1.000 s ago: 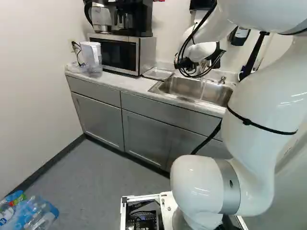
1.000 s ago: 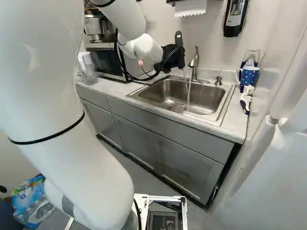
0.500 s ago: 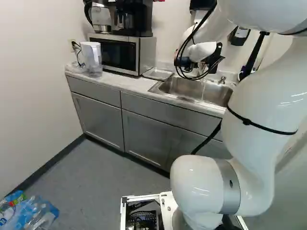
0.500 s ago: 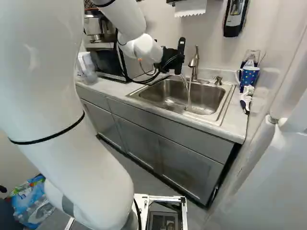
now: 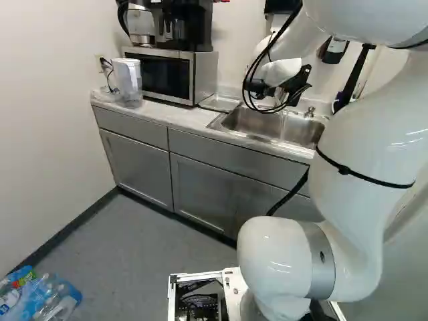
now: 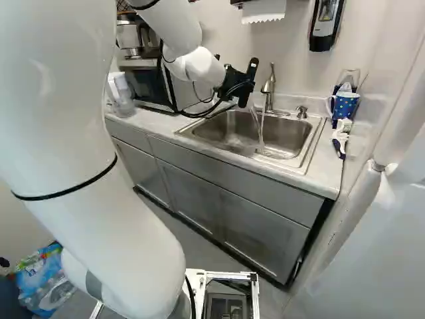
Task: Rinse the cup and place it in the tray
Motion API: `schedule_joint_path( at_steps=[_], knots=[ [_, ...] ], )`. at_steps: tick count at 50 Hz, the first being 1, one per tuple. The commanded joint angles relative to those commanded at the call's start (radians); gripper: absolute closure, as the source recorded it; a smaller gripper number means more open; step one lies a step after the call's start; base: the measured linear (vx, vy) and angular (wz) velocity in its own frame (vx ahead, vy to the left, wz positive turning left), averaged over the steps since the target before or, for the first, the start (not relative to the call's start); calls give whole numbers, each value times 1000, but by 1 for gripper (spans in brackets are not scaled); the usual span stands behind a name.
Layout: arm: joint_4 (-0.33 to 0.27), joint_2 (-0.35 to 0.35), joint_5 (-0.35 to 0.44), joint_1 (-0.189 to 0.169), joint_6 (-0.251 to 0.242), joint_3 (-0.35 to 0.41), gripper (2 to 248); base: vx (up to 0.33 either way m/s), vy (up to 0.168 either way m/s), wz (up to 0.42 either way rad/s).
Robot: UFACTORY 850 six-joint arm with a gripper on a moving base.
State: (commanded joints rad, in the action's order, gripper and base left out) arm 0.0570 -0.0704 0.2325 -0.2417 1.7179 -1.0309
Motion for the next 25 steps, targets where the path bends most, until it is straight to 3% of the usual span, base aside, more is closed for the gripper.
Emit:
schedule_joint_path(
  at_steps=[25],
  knots=[
    [0, 0, 0, 0, 0, 0, 124, 0, 0, 0]
  ],
)
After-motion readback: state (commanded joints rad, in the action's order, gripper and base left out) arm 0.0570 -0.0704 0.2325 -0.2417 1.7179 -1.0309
